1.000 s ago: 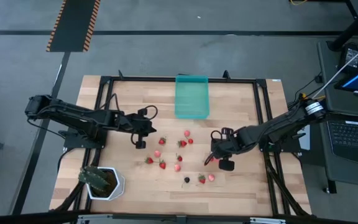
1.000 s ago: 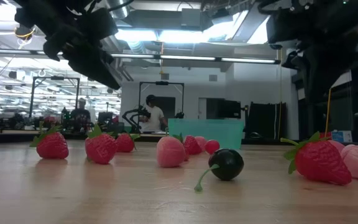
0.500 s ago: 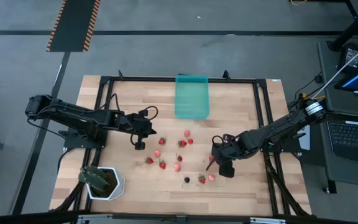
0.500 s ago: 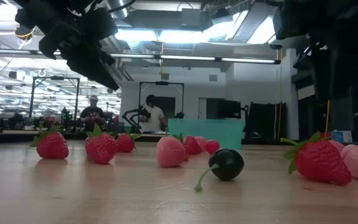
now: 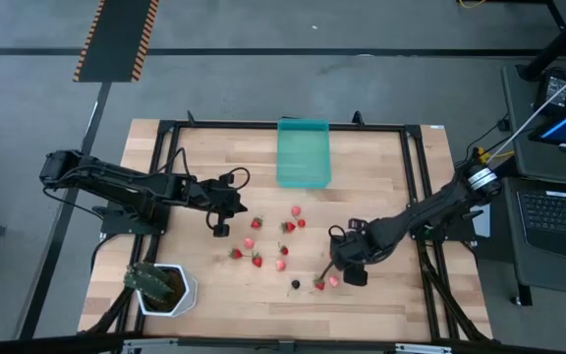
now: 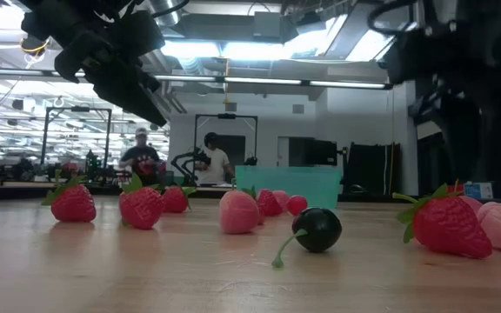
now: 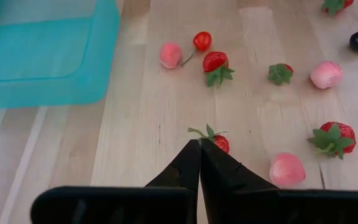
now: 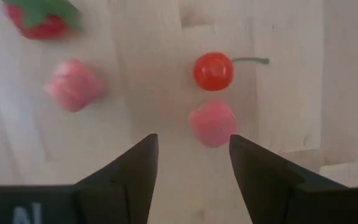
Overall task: Pick and placing Produce into tupperware
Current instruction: Put the pink peach into the blue bin
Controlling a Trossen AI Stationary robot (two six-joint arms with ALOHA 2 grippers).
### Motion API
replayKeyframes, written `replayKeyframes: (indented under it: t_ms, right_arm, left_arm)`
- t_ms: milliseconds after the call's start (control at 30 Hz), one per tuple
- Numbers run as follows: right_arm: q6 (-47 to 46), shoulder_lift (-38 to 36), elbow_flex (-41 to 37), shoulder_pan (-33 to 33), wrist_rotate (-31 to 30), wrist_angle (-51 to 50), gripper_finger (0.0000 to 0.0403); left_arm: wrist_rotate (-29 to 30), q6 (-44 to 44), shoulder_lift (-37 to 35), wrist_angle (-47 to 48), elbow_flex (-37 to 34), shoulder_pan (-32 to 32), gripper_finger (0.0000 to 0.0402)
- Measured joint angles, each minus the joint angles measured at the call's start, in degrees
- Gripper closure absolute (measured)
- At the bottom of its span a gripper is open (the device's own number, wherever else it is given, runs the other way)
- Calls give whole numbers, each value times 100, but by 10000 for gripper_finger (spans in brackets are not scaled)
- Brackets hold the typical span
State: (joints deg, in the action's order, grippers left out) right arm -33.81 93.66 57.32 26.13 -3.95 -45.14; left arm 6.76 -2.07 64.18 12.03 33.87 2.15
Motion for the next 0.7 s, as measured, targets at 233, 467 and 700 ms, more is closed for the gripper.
replayKeyframes:
  t_ms: [233,467,700]
  right_arm:
    - [-21,362,0,-2,-259,26,202]
    - [-36,429,-2,0,-255,186,202]
    - [-27,460,-60,0,-253,346,202]
  left_arm:
    - [0,0,0,-2,0,1,395]
    - [0,-2,0,-1,0,2,400]
    - [0,-2,0,1,0,2,393]
